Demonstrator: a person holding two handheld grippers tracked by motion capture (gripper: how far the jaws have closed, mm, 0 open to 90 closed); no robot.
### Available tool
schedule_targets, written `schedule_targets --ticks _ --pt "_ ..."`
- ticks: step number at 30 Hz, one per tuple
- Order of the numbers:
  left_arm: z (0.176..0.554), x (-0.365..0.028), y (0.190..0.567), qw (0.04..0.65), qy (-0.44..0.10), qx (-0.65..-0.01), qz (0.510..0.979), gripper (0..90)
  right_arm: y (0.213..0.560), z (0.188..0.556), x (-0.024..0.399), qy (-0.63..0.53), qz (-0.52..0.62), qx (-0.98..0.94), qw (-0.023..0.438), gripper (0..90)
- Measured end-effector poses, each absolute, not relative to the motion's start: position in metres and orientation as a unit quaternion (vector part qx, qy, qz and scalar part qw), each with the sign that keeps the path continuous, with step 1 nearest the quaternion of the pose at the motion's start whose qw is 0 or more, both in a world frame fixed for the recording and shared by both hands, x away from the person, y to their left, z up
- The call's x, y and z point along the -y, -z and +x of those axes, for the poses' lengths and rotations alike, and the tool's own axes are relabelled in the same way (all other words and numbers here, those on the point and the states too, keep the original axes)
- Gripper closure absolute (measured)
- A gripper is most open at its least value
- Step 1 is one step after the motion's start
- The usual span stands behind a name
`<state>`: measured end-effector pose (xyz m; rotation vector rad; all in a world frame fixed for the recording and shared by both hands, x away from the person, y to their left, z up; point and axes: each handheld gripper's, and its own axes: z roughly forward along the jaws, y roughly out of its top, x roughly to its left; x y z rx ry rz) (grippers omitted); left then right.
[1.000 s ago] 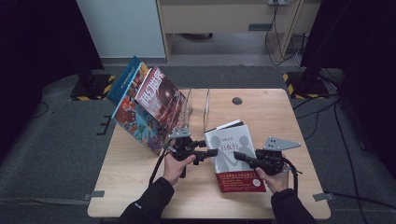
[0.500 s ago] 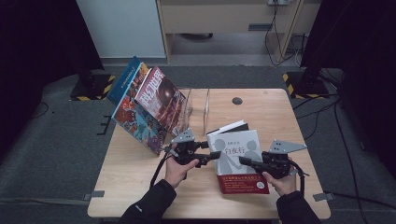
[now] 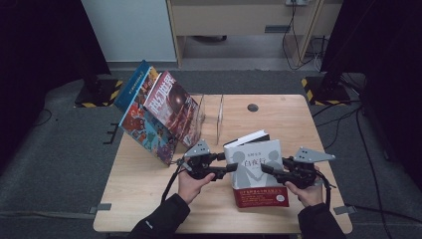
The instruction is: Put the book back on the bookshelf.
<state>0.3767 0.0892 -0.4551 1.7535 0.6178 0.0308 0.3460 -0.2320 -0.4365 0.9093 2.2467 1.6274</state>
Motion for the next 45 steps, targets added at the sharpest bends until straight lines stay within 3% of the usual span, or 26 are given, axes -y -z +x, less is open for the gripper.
schedule_targets --ticks 5,13,19,27,30,39,45 --pt "0.374 -0.087 0.452 0.602 -0.012 -0.258 0.755 44.6 0.441 0.347 0.230 -0.543 0.308 -0.772 0.123 45.1" --pt "0.369 -0.085 0.449 0.607 -0.014 -0.249 0.755 46.8 0.439 0.346 0.237 -0.545 0.316 -0.766 0.129 41.4" --pt "0.366 -0.084 0.448 0.611 -0.014 -0.240 0.754 48.5 0.440 0.350 0.250 -0.554 0.330 -0.749 0.152 28.3" --pt "0.361 -0.080 0.444 0.614 -0.017 -0.221 0.758 50.2 0.456 0.364 0.251 -0.566 0.328 -0.749 0.106 12.8" --pt "0.360 -0.080 0.443 0.611 -0.019 -0.221 0.760 50.2 0.459 0.366 0.247 -0.572 0.317 -0.752 0.090 12.8" --pt "0.359 -0.083 0.437 0.598 -0.022 -0.231 0.767 51.3 0.454 0.366 0.238 -0.559 0.316 -0.759 0.108 15.4" --pt "0.356 -0.094 0.427 0.588 -0.068 -0.216 0.776 52.5 0.451 0.364 0.222 -0.557 0.295 -0.761 0.149 15.3"
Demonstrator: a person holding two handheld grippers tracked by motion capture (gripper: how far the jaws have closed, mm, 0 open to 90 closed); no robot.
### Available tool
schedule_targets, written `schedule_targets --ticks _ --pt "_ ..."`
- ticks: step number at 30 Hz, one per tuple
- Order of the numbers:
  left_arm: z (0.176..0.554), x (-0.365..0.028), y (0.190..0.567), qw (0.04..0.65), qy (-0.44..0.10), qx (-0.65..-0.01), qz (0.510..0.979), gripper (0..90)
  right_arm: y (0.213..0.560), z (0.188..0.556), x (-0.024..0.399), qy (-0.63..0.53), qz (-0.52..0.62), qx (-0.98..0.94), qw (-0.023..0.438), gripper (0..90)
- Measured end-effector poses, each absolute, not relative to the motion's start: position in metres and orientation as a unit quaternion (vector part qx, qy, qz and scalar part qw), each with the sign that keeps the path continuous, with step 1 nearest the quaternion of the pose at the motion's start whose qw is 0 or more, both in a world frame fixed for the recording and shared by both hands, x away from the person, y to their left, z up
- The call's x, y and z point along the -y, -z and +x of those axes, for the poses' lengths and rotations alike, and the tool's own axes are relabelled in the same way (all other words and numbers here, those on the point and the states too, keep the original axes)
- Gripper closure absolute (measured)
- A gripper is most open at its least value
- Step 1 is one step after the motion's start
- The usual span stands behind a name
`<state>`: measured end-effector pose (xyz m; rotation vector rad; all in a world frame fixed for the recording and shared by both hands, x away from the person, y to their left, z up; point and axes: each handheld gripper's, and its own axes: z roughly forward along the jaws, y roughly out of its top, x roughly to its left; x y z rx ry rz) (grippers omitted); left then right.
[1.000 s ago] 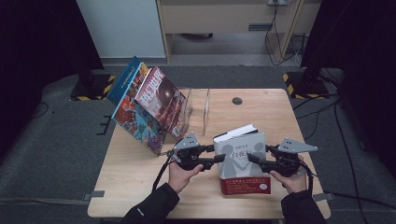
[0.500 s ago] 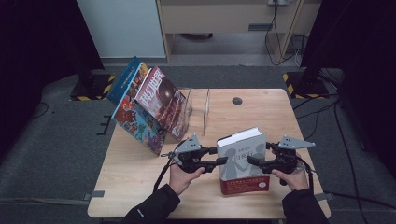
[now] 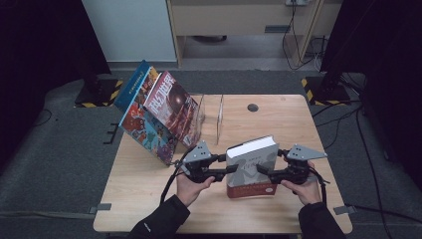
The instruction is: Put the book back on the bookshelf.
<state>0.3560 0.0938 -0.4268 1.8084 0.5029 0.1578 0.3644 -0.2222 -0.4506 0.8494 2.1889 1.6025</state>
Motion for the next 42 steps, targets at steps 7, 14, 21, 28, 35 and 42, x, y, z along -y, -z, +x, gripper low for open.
schedule_targets --ticks 7,14,21,28,35,42 --pt "0.349 -0.100 0.429 0.592 -0.084 -0.202 0.776 52.1 0.457 0.360 0.213 -0.576 0.280 -0.751 0.162 14.7" --pt "0.352 -0.101 0.428 0.589 -0.081 -0.203 0.778 51.4 0.459 0.360 0.213 -0.581 0.278 -0.747 0.165 14.8" --pt "0.352 -0.096 0.433 0.596 -0.086 -0.199 0.773 49.4 0.459 0.358 0.211 -0.580 0.277 -0.747 0.170 15.1" --pt "0.352 -0.090 0.435 0.593 -0.087 -0.201 0.775 48.5 0.459 0.356 0.205 -0.582 0.263 -0.751 0.169 15.6" --pt "0.353 -0.086 0.438 0.591 -0.087 -0.209 0.774 47.3 0.460 0.355 0.203 -0.583 0.262 -0.751 0.169 16.1" --pt "0.355 -0.079 0.451 0.591 -0.077 -0.214 0.774 45.6 0.461 0.355 0.204 -0.584 0.252 -0.753 0.167 19.4"
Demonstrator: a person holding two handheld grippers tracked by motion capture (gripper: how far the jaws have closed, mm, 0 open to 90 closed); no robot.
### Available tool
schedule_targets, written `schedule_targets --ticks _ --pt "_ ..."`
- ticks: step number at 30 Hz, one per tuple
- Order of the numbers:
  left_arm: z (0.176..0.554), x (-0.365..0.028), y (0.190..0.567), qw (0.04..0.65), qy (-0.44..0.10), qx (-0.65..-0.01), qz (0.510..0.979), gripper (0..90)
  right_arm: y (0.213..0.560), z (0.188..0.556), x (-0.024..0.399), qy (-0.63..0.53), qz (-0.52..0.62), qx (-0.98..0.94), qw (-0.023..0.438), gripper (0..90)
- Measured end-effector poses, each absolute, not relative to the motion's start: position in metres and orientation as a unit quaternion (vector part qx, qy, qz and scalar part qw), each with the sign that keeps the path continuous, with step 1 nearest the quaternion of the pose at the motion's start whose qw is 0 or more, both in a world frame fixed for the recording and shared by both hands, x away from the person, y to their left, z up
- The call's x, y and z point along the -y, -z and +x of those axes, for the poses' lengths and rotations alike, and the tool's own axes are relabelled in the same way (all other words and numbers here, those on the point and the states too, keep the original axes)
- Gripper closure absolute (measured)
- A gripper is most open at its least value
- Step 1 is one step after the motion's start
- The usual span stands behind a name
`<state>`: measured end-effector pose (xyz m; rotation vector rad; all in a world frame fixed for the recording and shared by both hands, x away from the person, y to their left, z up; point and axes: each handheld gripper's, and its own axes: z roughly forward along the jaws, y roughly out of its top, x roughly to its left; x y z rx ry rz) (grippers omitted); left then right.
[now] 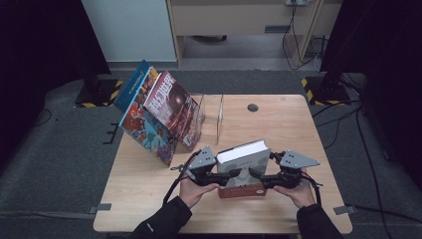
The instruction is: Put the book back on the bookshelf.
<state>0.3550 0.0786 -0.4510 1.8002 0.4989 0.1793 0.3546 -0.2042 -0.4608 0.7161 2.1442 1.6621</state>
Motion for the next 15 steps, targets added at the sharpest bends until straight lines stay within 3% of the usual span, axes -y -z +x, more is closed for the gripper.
schedule_targets --ticks 10,15 --pt "0.356 -0.075 0.468 0.584 -0.075 -0.210 0.780 42.8 0.461 0.354 0.207 -0.585 0.248 -0.754 0.163 21.1" --pt "0.355 -0.075 0.470 0.582 -0.072 -0.208 0.783 47.6 0.461 0.355 0.207 -0.586 0.249 -0.754 0.162 21.1"
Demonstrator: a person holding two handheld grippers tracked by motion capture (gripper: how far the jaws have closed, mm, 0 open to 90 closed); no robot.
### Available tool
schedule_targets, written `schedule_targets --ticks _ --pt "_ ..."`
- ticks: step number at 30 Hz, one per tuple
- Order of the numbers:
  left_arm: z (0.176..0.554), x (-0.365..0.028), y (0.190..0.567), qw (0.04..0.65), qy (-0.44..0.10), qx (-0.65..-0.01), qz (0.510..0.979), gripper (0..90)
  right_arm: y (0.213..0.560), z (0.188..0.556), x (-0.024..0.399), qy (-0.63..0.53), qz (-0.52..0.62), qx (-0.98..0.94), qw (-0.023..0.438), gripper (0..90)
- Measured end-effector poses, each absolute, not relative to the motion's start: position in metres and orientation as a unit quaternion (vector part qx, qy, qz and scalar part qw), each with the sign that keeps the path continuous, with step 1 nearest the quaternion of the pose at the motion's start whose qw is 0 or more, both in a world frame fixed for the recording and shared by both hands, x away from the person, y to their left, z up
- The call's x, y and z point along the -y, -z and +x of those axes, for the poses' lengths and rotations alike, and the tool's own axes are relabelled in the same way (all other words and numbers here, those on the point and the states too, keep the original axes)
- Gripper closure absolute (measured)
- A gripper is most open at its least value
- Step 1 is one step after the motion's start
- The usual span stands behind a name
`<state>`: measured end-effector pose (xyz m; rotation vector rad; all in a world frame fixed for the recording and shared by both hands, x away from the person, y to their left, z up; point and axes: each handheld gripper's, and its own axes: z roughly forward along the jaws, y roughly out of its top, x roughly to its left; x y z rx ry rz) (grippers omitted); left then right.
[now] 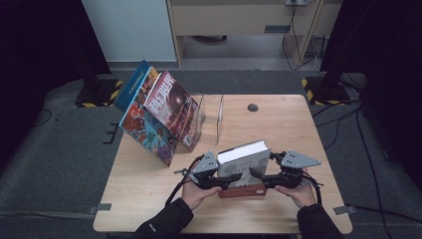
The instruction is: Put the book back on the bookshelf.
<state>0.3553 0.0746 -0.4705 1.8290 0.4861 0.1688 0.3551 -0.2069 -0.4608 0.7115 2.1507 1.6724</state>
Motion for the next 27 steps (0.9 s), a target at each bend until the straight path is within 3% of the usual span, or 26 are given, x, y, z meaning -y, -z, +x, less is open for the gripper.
schedule_targets --ticks 13,27 --pt "0.350 -0.074 0.464 0.563 -0.074 -0.215 0.794 53.2 0.458 0.356 0.216 -0.591 0.262 -0.746 0.157 23.2" --pt "0.357 -0.094 0.445 0.535 -0.067 -0.257 0.802 53.7 0.462 0.361 0.249 -0.596 0.324 -0.710 0.189 24.1"
